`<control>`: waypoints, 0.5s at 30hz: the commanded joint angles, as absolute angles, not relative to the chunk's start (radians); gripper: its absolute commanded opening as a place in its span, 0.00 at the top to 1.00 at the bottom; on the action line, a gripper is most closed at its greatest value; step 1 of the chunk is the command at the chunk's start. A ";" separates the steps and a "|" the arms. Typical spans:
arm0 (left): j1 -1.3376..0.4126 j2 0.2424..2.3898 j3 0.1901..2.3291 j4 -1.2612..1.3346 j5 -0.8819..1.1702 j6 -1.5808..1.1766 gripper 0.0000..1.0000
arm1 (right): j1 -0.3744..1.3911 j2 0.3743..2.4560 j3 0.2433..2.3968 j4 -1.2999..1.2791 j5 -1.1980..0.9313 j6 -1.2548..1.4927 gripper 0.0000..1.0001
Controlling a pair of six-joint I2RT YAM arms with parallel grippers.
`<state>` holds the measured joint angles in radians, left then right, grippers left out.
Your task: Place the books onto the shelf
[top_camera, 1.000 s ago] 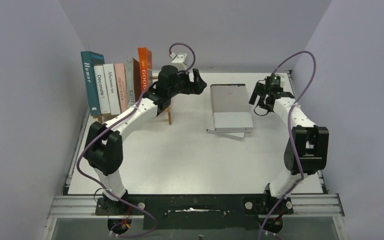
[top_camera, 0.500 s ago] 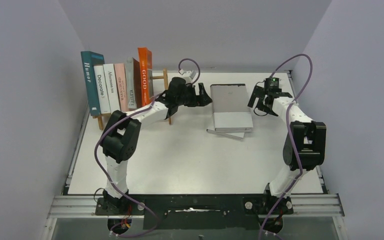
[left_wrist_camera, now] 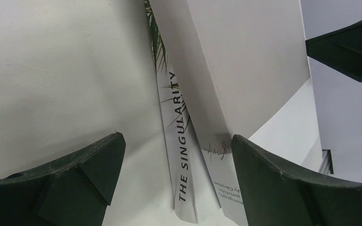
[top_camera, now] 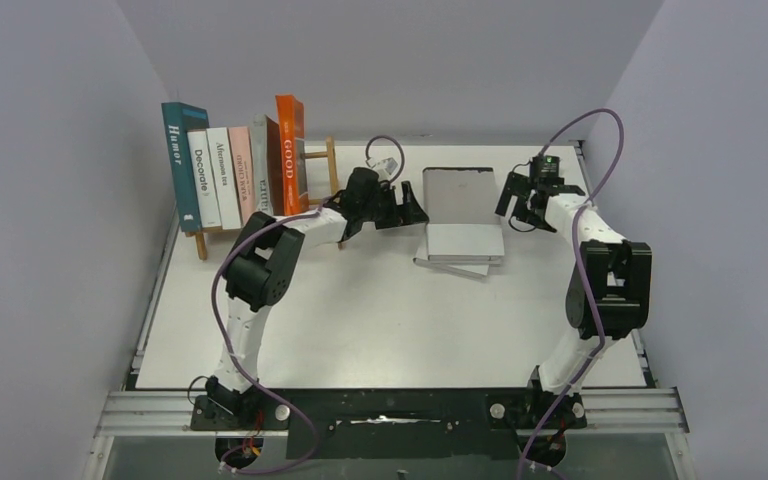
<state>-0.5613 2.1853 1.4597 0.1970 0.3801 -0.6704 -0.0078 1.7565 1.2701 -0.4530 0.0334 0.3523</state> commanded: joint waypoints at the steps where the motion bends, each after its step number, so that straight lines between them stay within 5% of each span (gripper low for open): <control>1: -0.563 2.214 1.549 0.313 0.436 -0.700 0.16 | -0.012 1.764 1.290 -0.418 0.006 0.334 0.02; 15: -0.572 2.278 1.630 0.328 0.505 -0.730 0.16 | 0.017 1.794 1.307 -0.401 -0.030 0.308 0.02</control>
